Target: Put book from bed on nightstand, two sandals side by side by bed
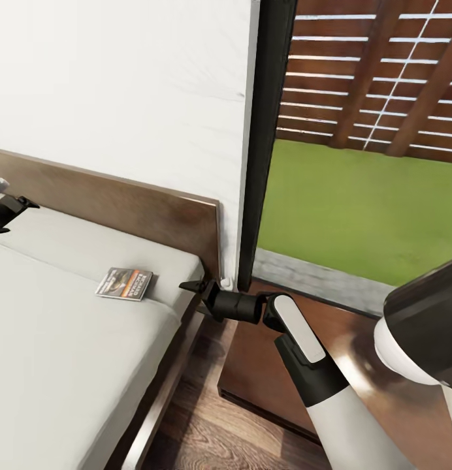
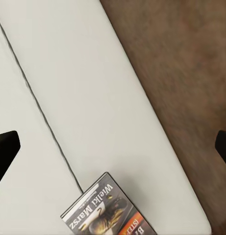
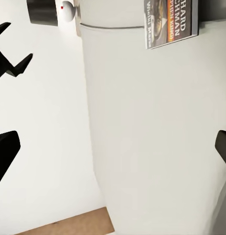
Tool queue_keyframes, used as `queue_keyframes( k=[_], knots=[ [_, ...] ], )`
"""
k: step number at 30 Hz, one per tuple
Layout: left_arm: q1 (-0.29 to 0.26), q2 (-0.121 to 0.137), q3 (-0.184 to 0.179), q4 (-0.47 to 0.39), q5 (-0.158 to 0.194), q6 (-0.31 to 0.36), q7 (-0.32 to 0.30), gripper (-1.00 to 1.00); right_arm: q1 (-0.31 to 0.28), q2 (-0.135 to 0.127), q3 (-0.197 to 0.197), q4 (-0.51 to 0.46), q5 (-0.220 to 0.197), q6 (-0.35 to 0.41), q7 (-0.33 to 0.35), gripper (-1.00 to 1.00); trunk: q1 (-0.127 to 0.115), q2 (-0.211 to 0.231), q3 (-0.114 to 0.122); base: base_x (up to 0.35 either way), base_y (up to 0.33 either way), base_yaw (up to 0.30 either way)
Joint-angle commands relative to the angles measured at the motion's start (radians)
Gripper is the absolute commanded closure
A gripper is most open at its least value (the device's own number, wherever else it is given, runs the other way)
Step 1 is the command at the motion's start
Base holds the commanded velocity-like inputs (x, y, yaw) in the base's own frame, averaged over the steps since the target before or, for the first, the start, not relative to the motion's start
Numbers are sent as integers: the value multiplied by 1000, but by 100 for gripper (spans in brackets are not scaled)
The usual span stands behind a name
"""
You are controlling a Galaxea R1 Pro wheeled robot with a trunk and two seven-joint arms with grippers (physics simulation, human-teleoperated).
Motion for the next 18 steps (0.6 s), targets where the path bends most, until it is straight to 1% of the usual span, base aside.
queue_keyframes(
  k=[1,18],
  knots=[
    [-1,-1,4,0,11,4,9,-100,-1,0,0,-1,-11,0,-10,-100,-4,7,1,0,0,1],
    [-1,-2,4,23,11,2,9,-100,-1,0,0,0,-9,0,-10,-100,-69,126,29,0,0,0]
  ],
)
